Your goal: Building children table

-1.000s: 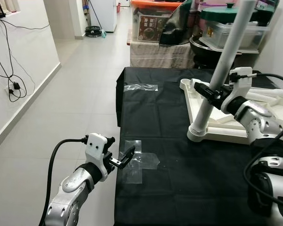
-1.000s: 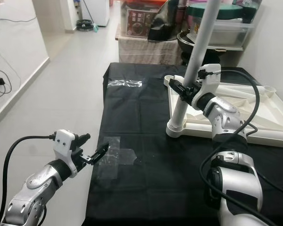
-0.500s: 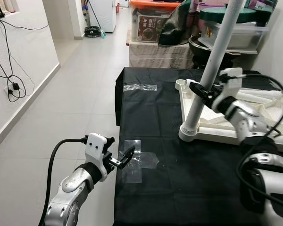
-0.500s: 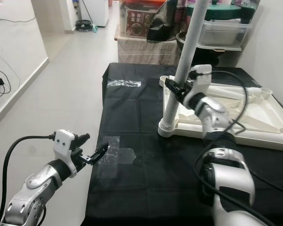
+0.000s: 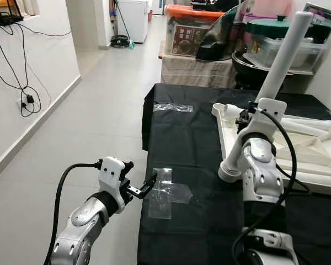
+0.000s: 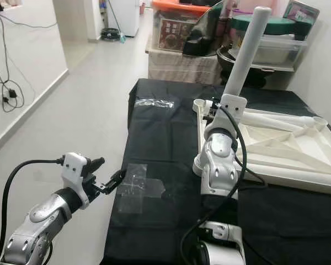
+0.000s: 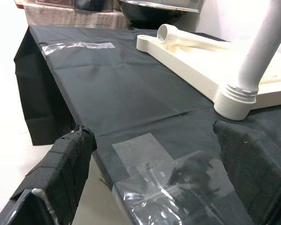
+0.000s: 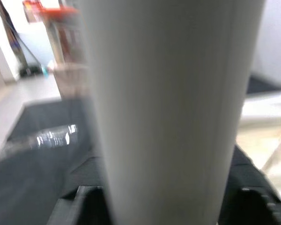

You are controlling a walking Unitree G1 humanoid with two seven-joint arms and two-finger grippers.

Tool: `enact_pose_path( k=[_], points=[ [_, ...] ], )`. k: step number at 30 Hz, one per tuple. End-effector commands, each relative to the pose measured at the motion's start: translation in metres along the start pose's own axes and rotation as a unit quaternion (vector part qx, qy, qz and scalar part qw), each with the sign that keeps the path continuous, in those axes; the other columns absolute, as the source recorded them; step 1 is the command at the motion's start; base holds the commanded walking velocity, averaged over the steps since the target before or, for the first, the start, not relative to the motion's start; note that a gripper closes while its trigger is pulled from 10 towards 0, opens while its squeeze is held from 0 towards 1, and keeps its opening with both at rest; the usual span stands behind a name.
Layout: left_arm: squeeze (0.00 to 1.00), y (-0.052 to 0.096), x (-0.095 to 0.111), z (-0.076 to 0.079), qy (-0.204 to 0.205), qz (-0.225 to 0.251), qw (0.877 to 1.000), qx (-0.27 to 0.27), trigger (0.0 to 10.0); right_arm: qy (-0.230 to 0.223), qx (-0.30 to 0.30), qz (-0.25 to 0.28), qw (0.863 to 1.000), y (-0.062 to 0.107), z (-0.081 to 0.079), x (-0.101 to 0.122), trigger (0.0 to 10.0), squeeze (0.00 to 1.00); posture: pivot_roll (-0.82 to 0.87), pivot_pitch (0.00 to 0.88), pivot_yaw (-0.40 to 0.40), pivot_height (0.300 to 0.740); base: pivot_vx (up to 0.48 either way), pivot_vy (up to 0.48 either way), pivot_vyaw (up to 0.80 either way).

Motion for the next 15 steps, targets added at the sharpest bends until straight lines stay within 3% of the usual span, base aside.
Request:
enact_pose_path(
  k=[1,3,4,8,9,10,12,13,14,15],
  points=[
    [0.0,-0.001,-0.005,0.0,0.005,-0.01,1.0,-0.002,10.0,-0.012,0.026,-0.023,0.999,-0.005,-0.006,0.0,10.0,1.0,0.06,0.0,-0.085,0.74,0.0,0.0,0.0],
    [0.0,-0.001,-0.004,0.001,0.005,-0.009,1.0,-0.002,10.0,-0.004,0.038,-0.023,0.999,-0.006,-0.01,0.005,10.0,1.0,0.06,0.0,-0.085,0.74,0.0,0.0,0.0],
    [0.0,-0.001,-0.005,0.002,0.006,-0.01,1.0,-0.002,10.0,0.003,0.057,-0.006,0.998,-0.01,-0.012,0.012,10.0,0.0,0.06,0.0,-0.085,0.74,0.0,0.0,0.0],
    [0.0,0.0,-0.006,0.003,0.007,-0.011,1.0,-0.002,10.0,-0.007,0.103,0.007,0.995,-0.015,-0.016,0.018,10.0,0.0,0.07,0.0,-0.085,0.74,0.0,0.0,0.0],
    [0.0,0.0,-0.006,0.003,0.008,-0.011,1.0,-0.002,10.0,-0.015,0.155,0.004,0.988,-0.018,-0.021,0.018,10.0,0.0,0.07,0.0,-0.084,0.74,0.0,0.0,0.0],
    [0.0,0.0,-0.006,0.003,0.008,-0.011,1.0,-0.002,10.0,-0.015,0.155,0.004,0.988,-0.018,-0.021,0.018,10.0,0.0,0.07,0.0,-0.084,0.74,0.0,0.0,0.0],
    [0.0,0.001,-0.006,0.002,0.007,-0.012,1.0,-0.002,10.0,-0.059,0.285,-0.008,0.957,-0.018,-0.029,0.021,10.0,0.0,0.07,0.0,-0.084,0.74,0.0,0.0,0.0],
    [0.0,0.001,-0.006,0.002,0.007,-0.012,1.0,-0.002,10.0,-0.059,0.285,-0.008,0.957,-0.018,-0.029,0.021,10.0,0.0,0.07,0.0,-0.084,0.74,0.0,0.0,0.0],
    [0.0,0.0,-0.006,0.002,0.006,-0.012,1.0,-0.003,10.0,-0.06,0.345,-0.011,0.937,-0.016,-0.028,0.021,10.0,0.0,0.07,0.0,-0.082,0.74,0.0,0.0,0.0],
    [0.0,0.0,-0.006,0.002,0.006,-0.012,1.0,-0.003,10.0,-0.06,0.345,-0.011,0.937,-0.016,-0.028,0.021,10.0,0.0,0.07,0.0,-0.082,0.74,0.0,0.0,0.0]
  ],
)
Point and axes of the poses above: a point about 5 cm out from each wrist's last joint towards the gripper, its own y axis pointing back from the gripper into the wrist, its own x axis along the axis of the wrist's last joint, z = x × y, the point moved 4 cm from there along -y, pointing out of the wrist towards the gripper, and after that the axes turned 3 degrees about y, right-handed, at the moved point
